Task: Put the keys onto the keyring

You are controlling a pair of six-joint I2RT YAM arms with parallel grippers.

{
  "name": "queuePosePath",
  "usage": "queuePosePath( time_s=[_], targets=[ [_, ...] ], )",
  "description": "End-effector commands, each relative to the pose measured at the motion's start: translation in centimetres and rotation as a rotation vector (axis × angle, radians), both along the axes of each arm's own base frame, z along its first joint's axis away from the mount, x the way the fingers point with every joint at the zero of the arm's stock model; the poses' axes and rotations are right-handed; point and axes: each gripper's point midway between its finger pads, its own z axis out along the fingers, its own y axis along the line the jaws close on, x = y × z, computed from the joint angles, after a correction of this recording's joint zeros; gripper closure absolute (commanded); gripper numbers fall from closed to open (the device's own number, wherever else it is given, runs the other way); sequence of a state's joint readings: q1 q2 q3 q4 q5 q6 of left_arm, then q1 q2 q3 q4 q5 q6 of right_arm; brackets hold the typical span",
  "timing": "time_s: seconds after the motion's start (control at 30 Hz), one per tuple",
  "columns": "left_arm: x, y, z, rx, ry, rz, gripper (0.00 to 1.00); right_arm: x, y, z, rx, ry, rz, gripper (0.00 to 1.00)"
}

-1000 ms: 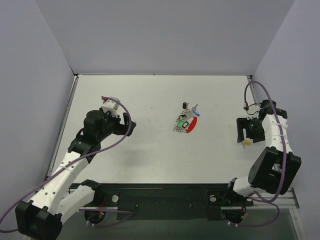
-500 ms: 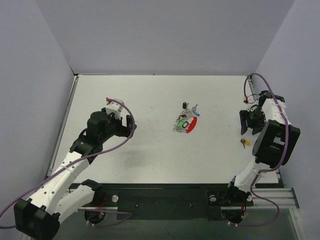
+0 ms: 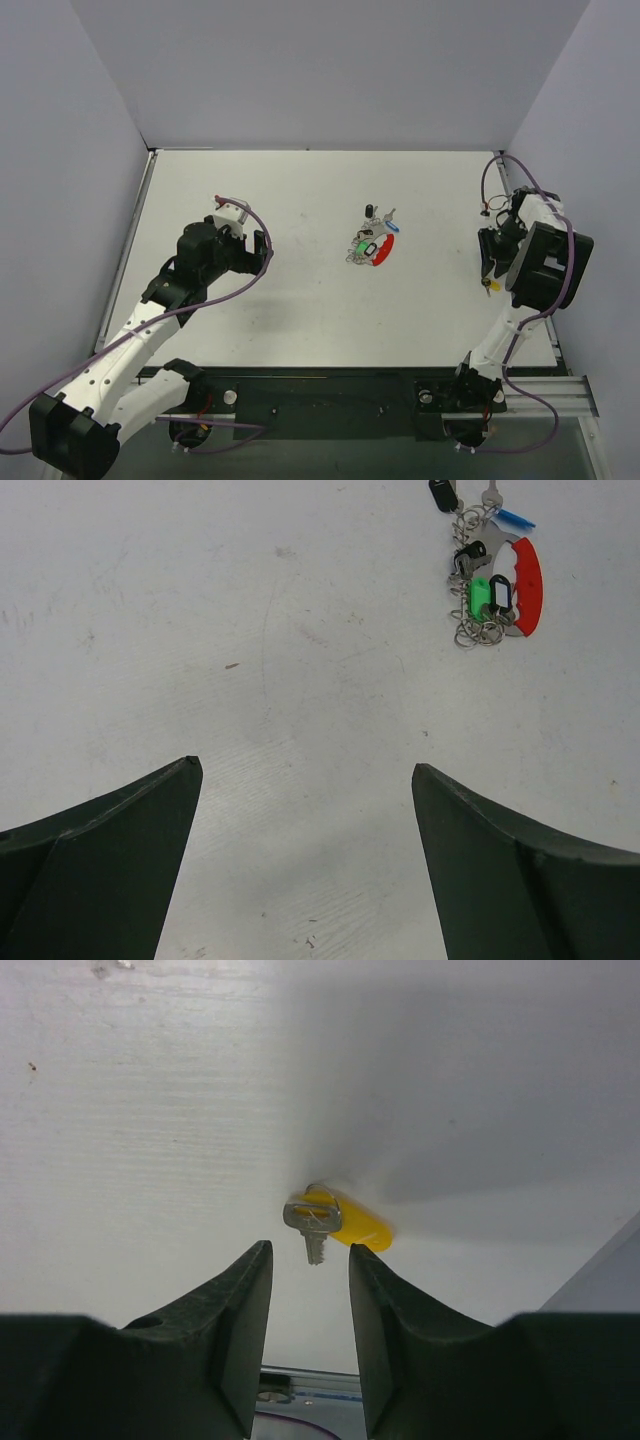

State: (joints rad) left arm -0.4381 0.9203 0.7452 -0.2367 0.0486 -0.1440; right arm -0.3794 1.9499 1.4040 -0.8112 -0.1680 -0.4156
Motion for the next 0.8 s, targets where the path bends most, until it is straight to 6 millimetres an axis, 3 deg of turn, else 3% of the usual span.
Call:
queuePosePath(
  time_s=[0.0,0.77],
  targets=[
    [0.5,-0.2,1.4,0.001,-0.041,-0.002,0.03,-0.6,-0.5,0.3,-0.01,0.06,-0.015,0.69],
    [0.5,-0.2,1.1,-0.001,-0.035,-0.008,0.03,-0.4,-0.5,-1.4,0.036,0.103,-0.042,0.78]
  ],
)
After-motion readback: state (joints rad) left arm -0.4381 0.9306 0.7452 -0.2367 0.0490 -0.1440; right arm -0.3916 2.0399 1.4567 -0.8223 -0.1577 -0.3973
